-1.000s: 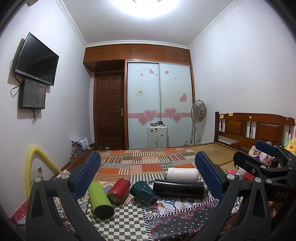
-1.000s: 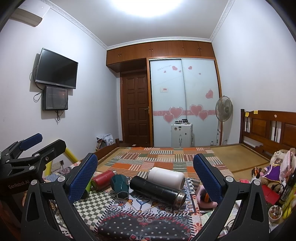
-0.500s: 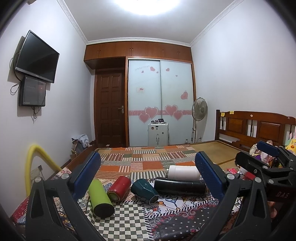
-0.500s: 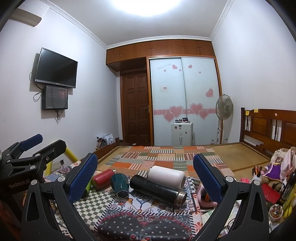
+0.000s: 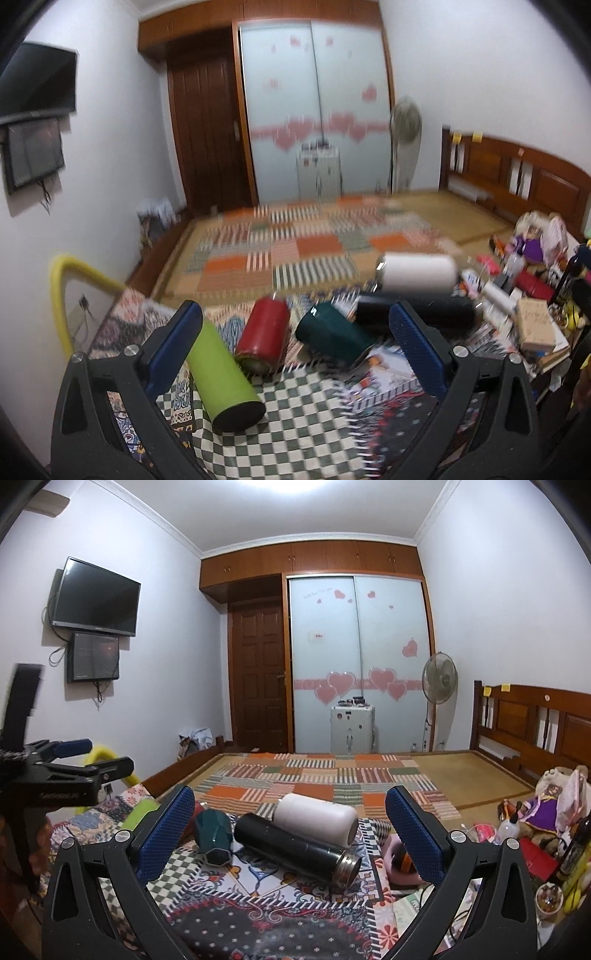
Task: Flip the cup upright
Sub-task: 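Move the left tool down and close it around the red thermos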
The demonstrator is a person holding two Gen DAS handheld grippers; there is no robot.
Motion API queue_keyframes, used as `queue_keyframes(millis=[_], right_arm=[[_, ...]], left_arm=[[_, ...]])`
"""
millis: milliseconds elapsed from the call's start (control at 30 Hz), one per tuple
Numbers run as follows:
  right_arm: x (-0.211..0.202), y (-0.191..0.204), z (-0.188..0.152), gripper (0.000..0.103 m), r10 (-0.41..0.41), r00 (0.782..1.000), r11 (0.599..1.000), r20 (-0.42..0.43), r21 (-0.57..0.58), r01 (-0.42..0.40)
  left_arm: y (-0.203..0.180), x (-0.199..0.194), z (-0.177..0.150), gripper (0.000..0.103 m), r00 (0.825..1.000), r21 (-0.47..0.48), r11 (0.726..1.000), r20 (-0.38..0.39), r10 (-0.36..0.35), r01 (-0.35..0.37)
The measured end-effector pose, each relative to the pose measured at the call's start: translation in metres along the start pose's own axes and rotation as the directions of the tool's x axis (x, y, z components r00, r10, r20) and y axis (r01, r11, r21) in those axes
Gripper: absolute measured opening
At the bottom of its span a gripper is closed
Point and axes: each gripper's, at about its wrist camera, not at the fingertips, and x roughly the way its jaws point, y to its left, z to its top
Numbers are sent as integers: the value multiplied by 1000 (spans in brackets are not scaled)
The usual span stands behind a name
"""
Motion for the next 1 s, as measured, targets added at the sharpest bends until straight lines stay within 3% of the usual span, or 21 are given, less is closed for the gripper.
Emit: queue_keyframes(millis=[100,233,367,500,633,1000], right_arm=[[15,-6,-4,103,2,1000,1000,-27,16,-1],[34,-12,-12,103,-4,998,1000,-67,26,6],[48,-15,-18,103,-15,995,1000,-97,22,17],[59,-19,-23,103,-23,993,1000,-120,16,25],[64,-22,-27,103,-27,990,999,-135,14,29],[76,-26,-30,103,-14,991,1000,-132,11,16]], left_arm=[[17,41,3,90,994,-5,1000,-110,-1,1],[38,94,2,81,970,-28,999,-242,-29,22],[53,144,0,72,930,-38,998,-363,-59,49],[62,184,-5,71,882,-54,996,-464,-87,70],[63,206,-9,70,843,-65,993,-525,-120,101],[60,237,-15,66,776,-96,988,-612,-152,118]])
